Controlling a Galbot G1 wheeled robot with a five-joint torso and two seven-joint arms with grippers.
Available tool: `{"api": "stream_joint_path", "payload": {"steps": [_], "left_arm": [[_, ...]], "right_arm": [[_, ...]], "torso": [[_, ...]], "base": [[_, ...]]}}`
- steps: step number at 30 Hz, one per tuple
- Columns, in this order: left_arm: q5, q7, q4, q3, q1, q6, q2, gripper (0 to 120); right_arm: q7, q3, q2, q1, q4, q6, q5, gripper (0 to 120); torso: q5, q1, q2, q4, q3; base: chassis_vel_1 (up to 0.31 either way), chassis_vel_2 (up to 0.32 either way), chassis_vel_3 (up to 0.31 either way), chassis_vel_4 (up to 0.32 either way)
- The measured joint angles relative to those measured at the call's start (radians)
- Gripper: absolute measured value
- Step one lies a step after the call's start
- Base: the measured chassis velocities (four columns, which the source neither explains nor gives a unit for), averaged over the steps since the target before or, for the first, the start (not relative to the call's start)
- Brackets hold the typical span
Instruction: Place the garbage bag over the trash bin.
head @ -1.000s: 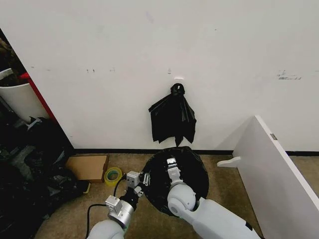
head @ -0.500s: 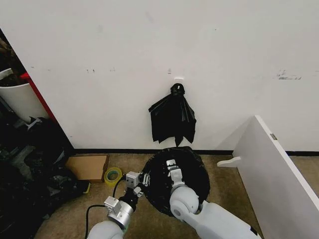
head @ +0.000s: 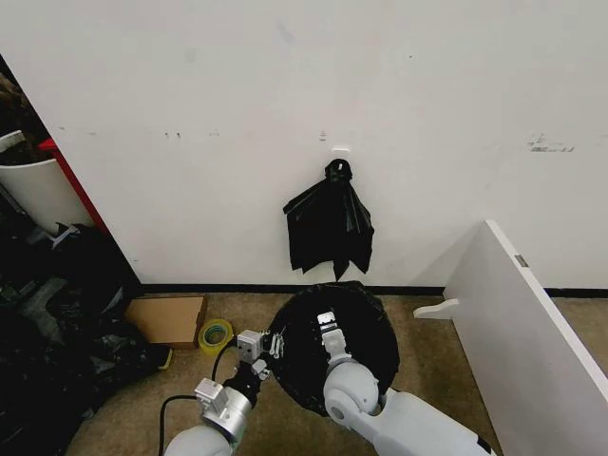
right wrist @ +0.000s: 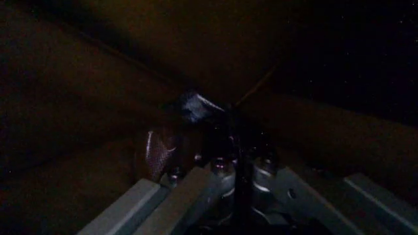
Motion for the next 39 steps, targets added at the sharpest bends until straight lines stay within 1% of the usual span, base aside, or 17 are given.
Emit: {"api": "stream_joint_path", "payload": {"steps": [6,11,13,19,22,30,34,39], "left_arm": [[0.0,-0.001,0.002,-0.001,-0.001,-0.002,-0.006,1],[-0.01,-0.015,0.012,-0.003,-0.017,-0.002,-0.009,1],[-0.015,-0.016,0.012,-0.003,-0.02,-0.002,-0.01,1],[-0.017,-0.015,-0.002,-0.003,-0.012,0.0,0.0,1],[-0.017,-0.013,-0.01,-0.008,-0.003,0.0,0.011,1],[-0.02,-0.011,-0.01,-0.004,-0.003,0.0,0.013,1],[-0.021,-0.013,-0.003,-0.002,-0.014,0.0,0.013,1],[-0.021,-0.039,0.027,-0.004,-0.047,0.006,0.0,1]], "right_arm": [[-0.004,0.005,-0.008,-0.017,0.034,0.018,-0.017,0],[0.002,-0.005,-0.032,-0.051,0.132,0.001,-0.018,0],[0.004,-0.015,-0.036,-0.055,0.151,-0.008,-0.004,0],[0.016,-0.029,-0.022,-0.04,0.125,-0.022,0.046,0],[0.016,-0.031,-0.016,-0.02,0.092,-0.023,0.051,0],[0.016,-0.022,-0.002,-0.002,0.043,-0.025,0.053,0],[0.016,-0.02,-0.004,-0.004,0.051,-0.025,0.052,0],[0.015,-0.022,-0.02,-0.025,0.117,-0.024,0.043,0]], "torso": [[0.0,0.0,0.0,0.0,0.0],[0.0,0.0,0.0,-0.0002,0.0],[0.0,0.0,0.0,-0.0001,0.0],[-0.0001,0.0,0.0,0.0,0.0],[0.0,0.0,0.0,0.0,0.0],[-0.0001,0.0,0.0,0.0,0.0],[0.0,0.0,0.0,0.0,0.0],[0.0001,0.0,0.0,0.0,0.0]], "base": [[0.0,0.0,0.0,0.0],[0.0,0.0,0.0,0.0],[0.0,0.0,0.0,0.0],[0.0,0.0,0.0,0.0],[0.0,0.0,0.0,0.0],[0.0,0.0,0.0,0.0],[0.0,0.0,0.0,0.0],[0.0,0.0,0.0,0.0]]}}
